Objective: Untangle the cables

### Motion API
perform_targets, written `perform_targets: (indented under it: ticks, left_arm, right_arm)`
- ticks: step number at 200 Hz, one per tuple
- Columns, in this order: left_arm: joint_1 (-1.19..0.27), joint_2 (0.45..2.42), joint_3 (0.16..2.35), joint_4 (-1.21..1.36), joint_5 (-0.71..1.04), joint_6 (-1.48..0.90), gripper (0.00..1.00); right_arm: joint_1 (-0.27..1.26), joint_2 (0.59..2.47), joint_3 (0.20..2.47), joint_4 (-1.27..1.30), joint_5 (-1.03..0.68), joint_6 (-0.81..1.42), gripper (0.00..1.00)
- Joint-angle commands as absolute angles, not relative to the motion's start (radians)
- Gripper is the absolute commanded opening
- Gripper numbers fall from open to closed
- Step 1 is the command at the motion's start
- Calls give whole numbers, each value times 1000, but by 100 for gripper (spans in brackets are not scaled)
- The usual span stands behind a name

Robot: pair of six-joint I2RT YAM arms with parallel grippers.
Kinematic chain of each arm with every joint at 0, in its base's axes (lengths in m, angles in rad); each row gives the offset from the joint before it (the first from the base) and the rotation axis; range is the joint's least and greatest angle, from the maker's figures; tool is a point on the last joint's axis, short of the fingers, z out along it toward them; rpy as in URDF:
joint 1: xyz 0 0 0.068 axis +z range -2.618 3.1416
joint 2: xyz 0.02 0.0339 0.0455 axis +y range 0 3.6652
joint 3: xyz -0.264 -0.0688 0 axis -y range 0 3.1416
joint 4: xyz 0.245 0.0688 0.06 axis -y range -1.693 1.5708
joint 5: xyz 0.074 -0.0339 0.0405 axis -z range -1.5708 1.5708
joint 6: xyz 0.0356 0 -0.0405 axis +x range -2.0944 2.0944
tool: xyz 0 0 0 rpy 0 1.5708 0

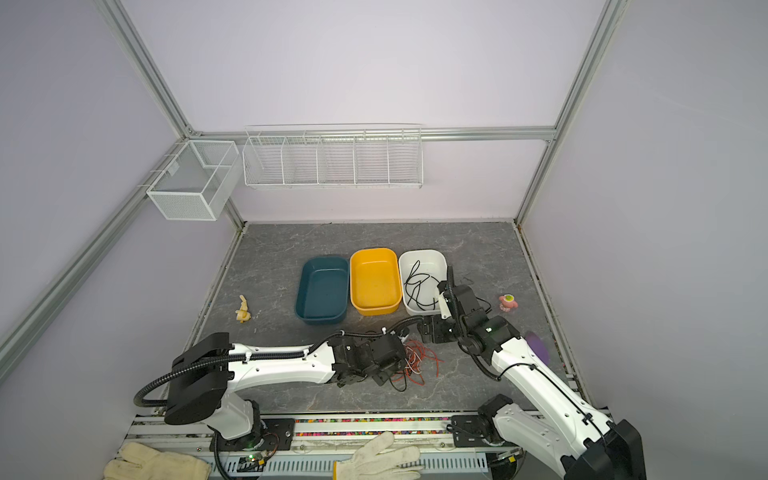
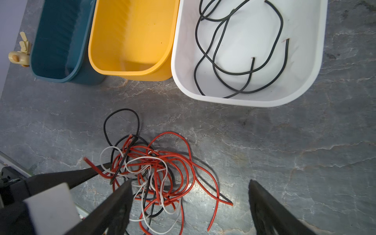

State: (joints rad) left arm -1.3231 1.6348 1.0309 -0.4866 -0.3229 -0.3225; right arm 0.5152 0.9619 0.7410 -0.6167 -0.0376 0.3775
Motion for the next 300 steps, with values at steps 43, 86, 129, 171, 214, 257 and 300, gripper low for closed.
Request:
perform_targets:
  ticks: [43,86,129,171,214,257,300]
  left_arm:
    - [-1298,1652,1000,-451,-376,-342,30]
    - [-1278,1650,983,-451,-379,-342,16]
    - [-1261,1621,971,-465,-391,-340,6]
    - [-1228,1535,923,-485,-422,-358,0]
    - [-1218,1428,863,-498,-456,-405,0]
    - [-1218,1363,812,-487,-467,-468,0]
    - [-1218,1255,753,-408,-424,-510,0]
  right_arm:
    - [522,892,669,-590,23,412,90]
    - [523,865,650,-575,45,416,90]
    - [525,880,640,-552,-9,412,90]
    - [529,888,624,-497,-145,401,89]
    - [549,954,611,-422,-296,398,89]
    - [637,1048,625,-384,-336,376,90]
    - [681,1124,649,-382,-312,358,99]
